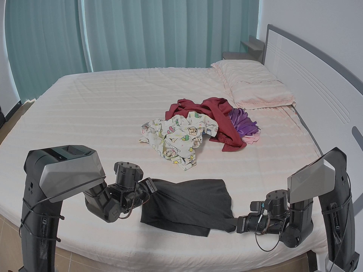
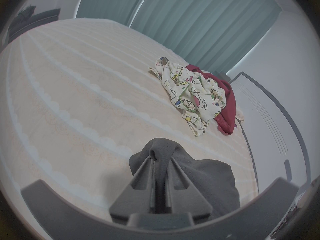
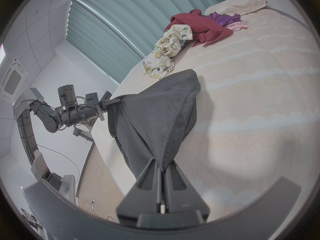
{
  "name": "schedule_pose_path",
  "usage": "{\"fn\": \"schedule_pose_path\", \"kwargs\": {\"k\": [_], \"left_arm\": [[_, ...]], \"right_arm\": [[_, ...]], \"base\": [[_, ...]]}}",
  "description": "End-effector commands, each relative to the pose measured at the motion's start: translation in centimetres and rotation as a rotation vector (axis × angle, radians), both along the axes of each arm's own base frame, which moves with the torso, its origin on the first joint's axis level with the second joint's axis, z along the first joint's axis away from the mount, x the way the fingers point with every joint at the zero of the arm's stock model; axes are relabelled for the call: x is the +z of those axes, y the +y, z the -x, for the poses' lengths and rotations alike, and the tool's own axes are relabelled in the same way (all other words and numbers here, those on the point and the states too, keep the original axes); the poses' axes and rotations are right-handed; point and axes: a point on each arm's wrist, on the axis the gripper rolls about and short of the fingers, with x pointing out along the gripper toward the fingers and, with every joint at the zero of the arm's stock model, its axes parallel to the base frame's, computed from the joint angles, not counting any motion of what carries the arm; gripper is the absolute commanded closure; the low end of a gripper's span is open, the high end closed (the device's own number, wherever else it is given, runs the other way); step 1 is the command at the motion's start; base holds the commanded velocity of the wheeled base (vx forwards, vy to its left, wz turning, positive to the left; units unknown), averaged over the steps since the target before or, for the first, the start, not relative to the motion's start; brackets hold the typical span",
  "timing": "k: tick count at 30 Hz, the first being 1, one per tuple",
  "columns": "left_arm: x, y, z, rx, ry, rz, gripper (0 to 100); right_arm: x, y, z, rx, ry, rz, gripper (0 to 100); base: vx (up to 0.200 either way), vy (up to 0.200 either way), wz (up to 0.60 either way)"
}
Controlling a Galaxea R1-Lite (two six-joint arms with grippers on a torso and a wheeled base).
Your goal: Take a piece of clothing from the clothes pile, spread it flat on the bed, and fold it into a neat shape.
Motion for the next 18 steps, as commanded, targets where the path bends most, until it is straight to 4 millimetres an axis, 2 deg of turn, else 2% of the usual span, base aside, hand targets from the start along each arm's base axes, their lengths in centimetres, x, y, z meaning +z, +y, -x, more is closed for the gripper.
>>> {"fn": "schedule_pose_path", "kwargs": {"k": [1, 2, 3, 4, 5, 12, 15, 16, 17, 18], "left_arm": [[-2.4, 0.6, 0.7, -0.017, -0.003, -0.041, 100], [-2.4, 0.6, 0.7, -0.017, -0.003, -0.041, 100], [-2.6, 0.6, 0.7, -0.023, -0.02, -0.044, 0], [-2.6, 0.6, 0.7, -0.026, -0.025, -0.047, 0], [-2.6, 0.6, 0.7, -0.026, -0.028, -0.046, 0], [-1.7, 1.2, 0.6, -0.006, -0.047, -0.039, 0], [0.0, 1.8, 0.5, 0.017, -0.095, -0.019, 0], [1.2, 2.0, 0.4, 0.032, -0.131, 0.012, 0], [1.2, 2.0, 0.4, 0.032, -0.131, 0.012, 0], [3.0, 2.2, 0.6, 0.056, -0.171, 0.076, 0]], "right_arm": [[0.3, 0.0, 0.1, 0.004, -0.012, -0.001, 100], [0.3, 0.0, 0.1, 0.004, -0.012, -0.001, 100], [0.3, 0.0, 0.1, 0.006, -0.013, -0.001, 100], [0.3, 0.0, 0.2, 0.008, -0.011, 0.004, 100], [0.2, 0.1, 0.3, 0.015, -0.005, 0.009, 0], [0.4, 0.1, 0.0, 0.008, -0.024, 0.001, 0], [1.4, -0.2, -1.0, -0.019, -0.064, -0.025, 0], [2.1, -0.6, -1.9, -0.046, -0.095, -0.047, 0], [2.1, -0.6, -1.9, -0.046, -0.095, -0.047, 0], [2.6, -1.0, -3.2, -0.092, -0.111, -0.087, 0]], "base": [[0.0, 0.0, 0.0], [0.0, 0.0, 0.0], [0.0, 0.0, 0.0], [0.0, 0.0, 0.0], [0.0, 0.0, 0.0], [0.0, 0.0, 0.0], [0.0, 0.0, 0.0], [0.0, 0.0, 0.0], [0.0, 0.0, 0.0], [0.0, 0.0, 0.0]]}}
